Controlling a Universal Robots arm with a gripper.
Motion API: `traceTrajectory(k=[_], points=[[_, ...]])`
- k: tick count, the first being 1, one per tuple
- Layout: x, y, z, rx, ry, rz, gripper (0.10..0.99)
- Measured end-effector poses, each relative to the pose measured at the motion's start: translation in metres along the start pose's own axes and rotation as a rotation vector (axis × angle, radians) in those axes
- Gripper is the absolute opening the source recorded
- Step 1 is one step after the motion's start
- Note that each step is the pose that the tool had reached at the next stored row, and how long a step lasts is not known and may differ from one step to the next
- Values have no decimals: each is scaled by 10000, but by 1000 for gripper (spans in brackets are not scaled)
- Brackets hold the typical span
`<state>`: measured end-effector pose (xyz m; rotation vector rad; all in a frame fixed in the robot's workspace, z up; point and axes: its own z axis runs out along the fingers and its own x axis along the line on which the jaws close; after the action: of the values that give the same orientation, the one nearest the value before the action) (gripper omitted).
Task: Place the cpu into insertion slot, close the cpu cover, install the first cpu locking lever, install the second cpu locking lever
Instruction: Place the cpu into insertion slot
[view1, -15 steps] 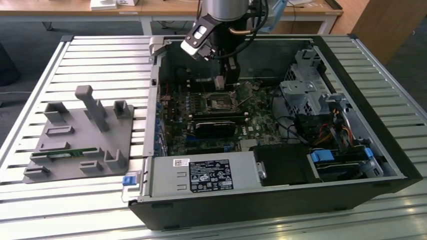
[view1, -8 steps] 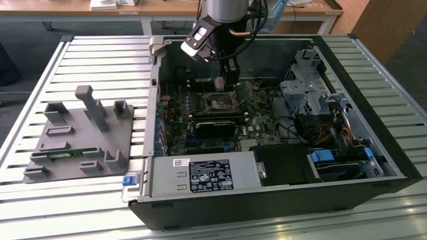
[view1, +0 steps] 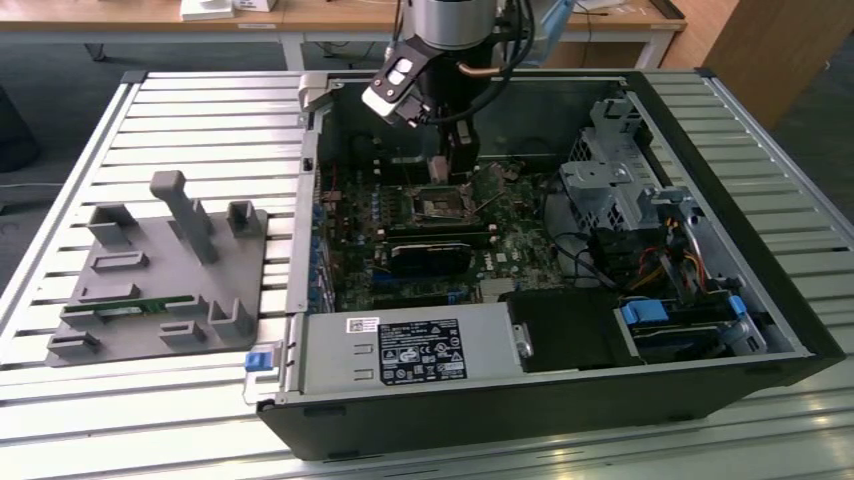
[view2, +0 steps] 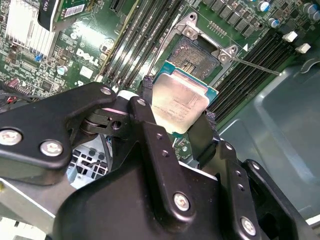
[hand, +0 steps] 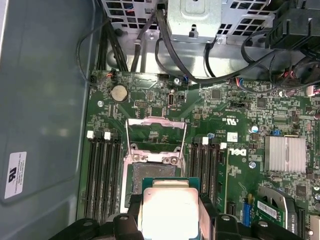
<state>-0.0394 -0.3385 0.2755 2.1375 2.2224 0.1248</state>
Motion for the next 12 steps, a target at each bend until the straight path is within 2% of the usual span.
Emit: traceTrajectory(k=[4,12], points=[[0,-4,37,-54,-2,0,533],[63,-10,128,-62,-18,137,533]])
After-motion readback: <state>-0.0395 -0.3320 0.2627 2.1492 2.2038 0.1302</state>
